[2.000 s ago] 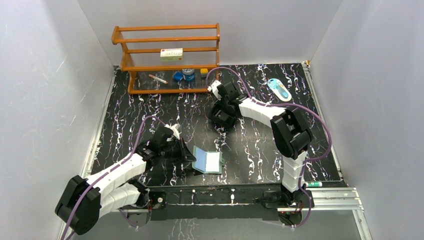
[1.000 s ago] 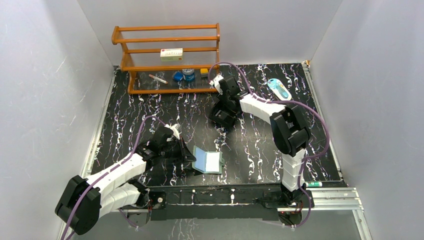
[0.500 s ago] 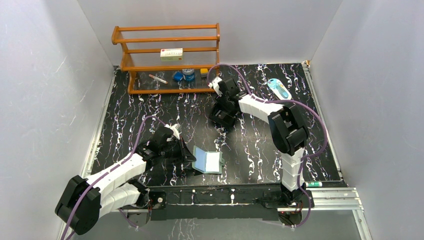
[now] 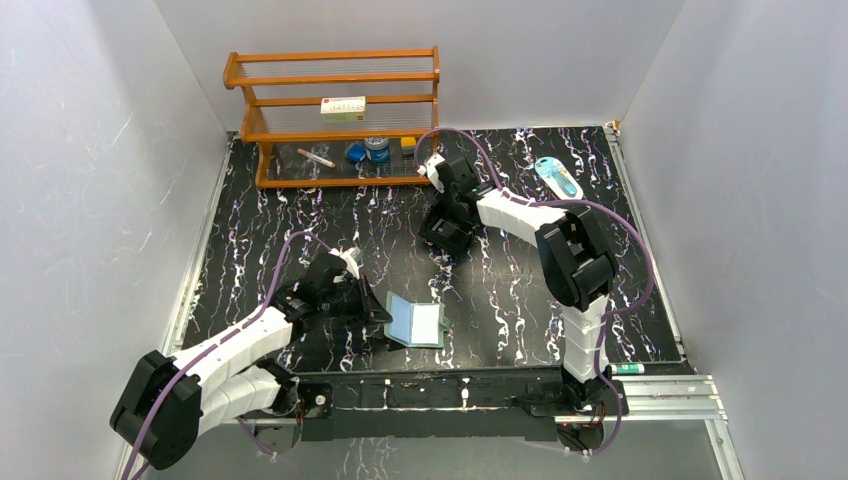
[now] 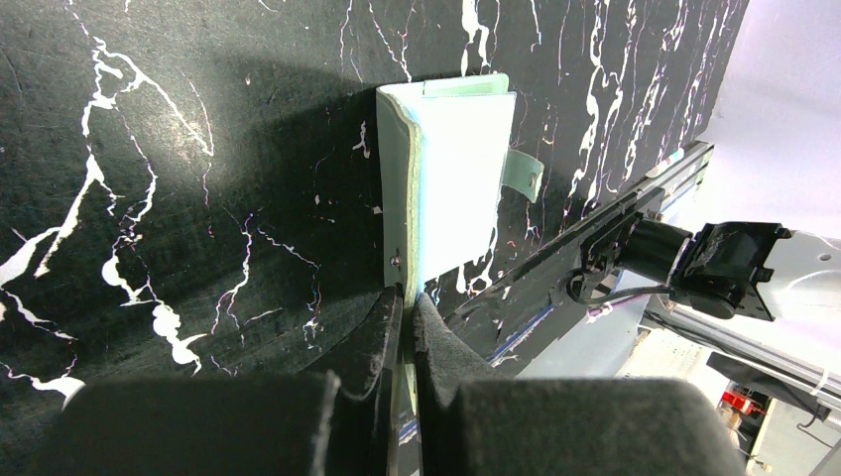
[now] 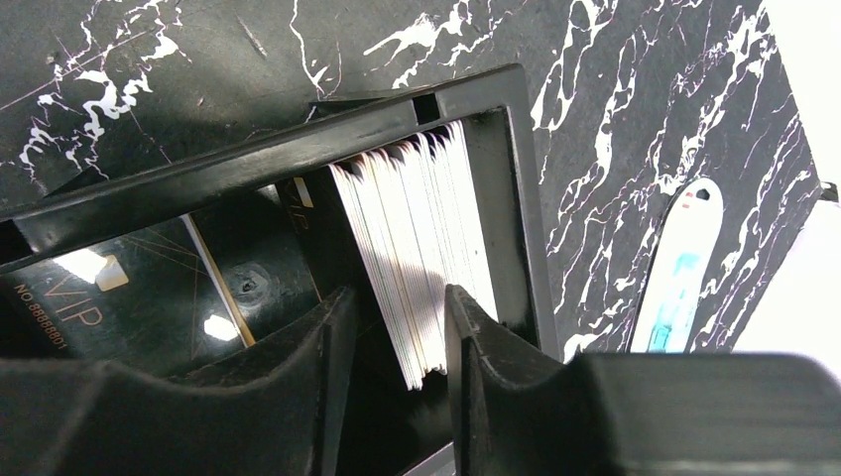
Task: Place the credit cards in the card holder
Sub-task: Pick up the credit card from the storage box.
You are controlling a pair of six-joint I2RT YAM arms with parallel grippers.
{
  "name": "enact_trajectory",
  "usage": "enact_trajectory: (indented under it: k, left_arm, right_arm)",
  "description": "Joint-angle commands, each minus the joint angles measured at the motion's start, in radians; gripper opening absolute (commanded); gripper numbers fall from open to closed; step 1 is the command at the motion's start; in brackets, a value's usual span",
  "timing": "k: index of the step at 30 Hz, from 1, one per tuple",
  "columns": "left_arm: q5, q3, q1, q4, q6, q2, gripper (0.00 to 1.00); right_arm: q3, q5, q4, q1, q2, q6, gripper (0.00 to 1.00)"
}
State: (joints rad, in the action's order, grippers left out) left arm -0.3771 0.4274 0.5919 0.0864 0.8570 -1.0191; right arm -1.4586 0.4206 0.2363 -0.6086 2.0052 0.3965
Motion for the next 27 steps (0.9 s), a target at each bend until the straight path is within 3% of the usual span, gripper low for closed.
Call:
enact_trajectory:
  k: [1,17,27]
  left_arm:
    - [-0.023,0.029,-0.004,0.001,0.001,0.007,0.0]
    - [-0.026,0.024,-0.003,-0.008,0.003,0.008,0.0]
    - [-0.026,0.026,-0.004,-0.002,0.002,0.017,0.0]
  right_arm:
    - [-0.026,0.032,-0.037,0.006,-0.029,0.008,0.43]
    - [-0.047,0.043,-0.023,0.006,-0.042,0.014,0.31]
    - [-0.055,0.047,-0.015,0.006,-0.051,0.01,0.3]
